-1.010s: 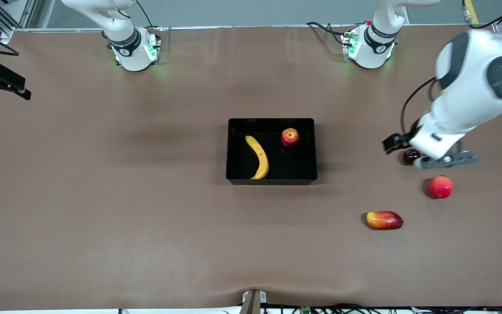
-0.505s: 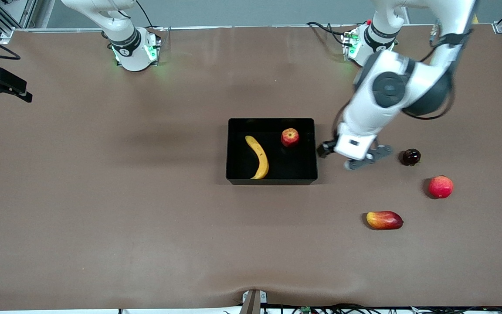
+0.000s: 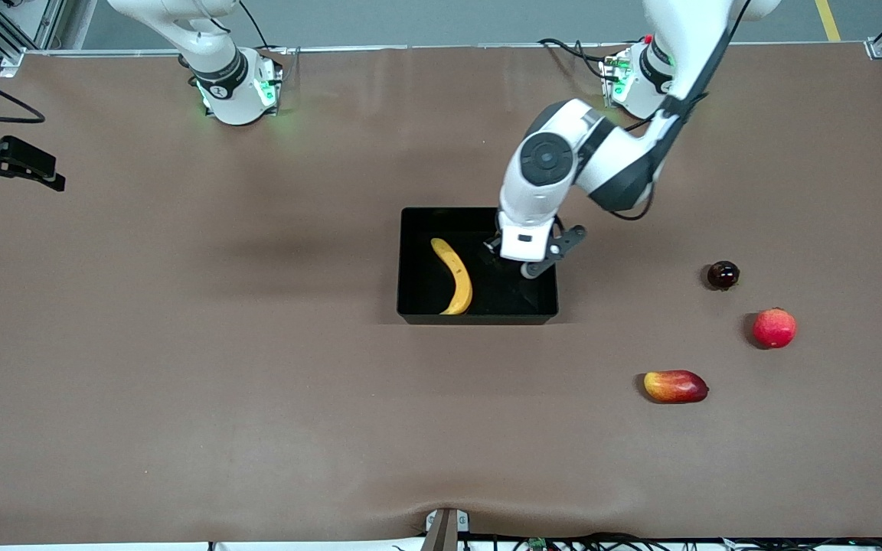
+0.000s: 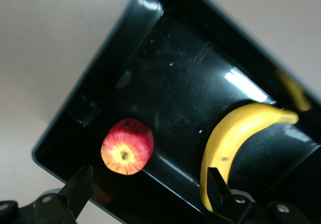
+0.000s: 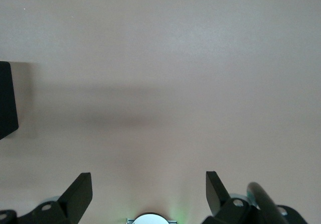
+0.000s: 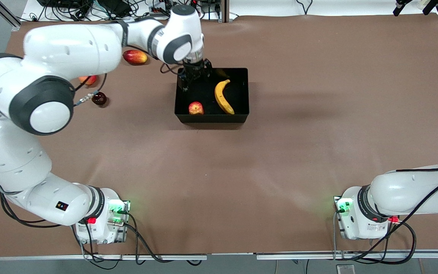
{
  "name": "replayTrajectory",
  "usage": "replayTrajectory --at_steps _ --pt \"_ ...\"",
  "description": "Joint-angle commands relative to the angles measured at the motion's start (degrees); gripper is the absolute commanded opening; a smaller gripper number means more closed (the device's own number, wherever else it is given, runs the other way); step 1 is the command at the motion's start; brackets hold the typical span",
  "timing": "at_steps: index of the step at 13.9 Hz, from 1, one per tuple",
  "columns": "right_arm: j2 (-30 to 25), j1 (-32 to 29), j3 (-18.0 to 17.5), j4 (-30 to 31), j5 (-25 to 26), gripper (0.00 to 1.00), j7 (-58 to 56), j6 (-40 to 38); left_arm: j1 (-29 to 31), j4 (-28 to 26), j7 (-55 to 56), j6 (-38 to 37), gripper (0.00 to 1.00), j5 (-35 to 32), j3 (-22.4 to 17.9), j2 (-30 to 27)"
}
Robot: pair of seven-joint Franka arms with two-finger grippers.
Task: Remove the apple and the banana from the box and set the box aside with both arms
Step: 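Lower the left gripper and grasp the red apple in the box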
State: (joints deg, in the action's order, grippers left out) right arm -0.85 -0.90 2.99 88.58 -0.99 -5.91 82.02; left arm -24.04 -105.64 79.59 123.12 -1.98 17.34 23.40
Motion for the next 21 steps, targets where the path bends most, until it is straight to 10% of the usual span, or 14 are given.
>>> replayTrajectory --at_steps 1,19,21 --pt "0.5 -1.47 -0.79 -1.39 0.2 1.0 -0.16 -0.72 -0.56 -0.79 1.8 1.16 1.0 -2.92 -0.38 1.56" --pt "0.76 -1.56 -0.79 -1.39 0.11 1.0 -0.16 -0.81 -3.03 -1.23 1.62 0.81 0.98 -9.88 -0.38 7.89" --pt "2.51 -1.56 -0.79 -1.3 0.11 1.0 -0.16 -0.89 -3.2 -1.14 1.71 0.11 0.81 -10.15 -0.38 8.59"
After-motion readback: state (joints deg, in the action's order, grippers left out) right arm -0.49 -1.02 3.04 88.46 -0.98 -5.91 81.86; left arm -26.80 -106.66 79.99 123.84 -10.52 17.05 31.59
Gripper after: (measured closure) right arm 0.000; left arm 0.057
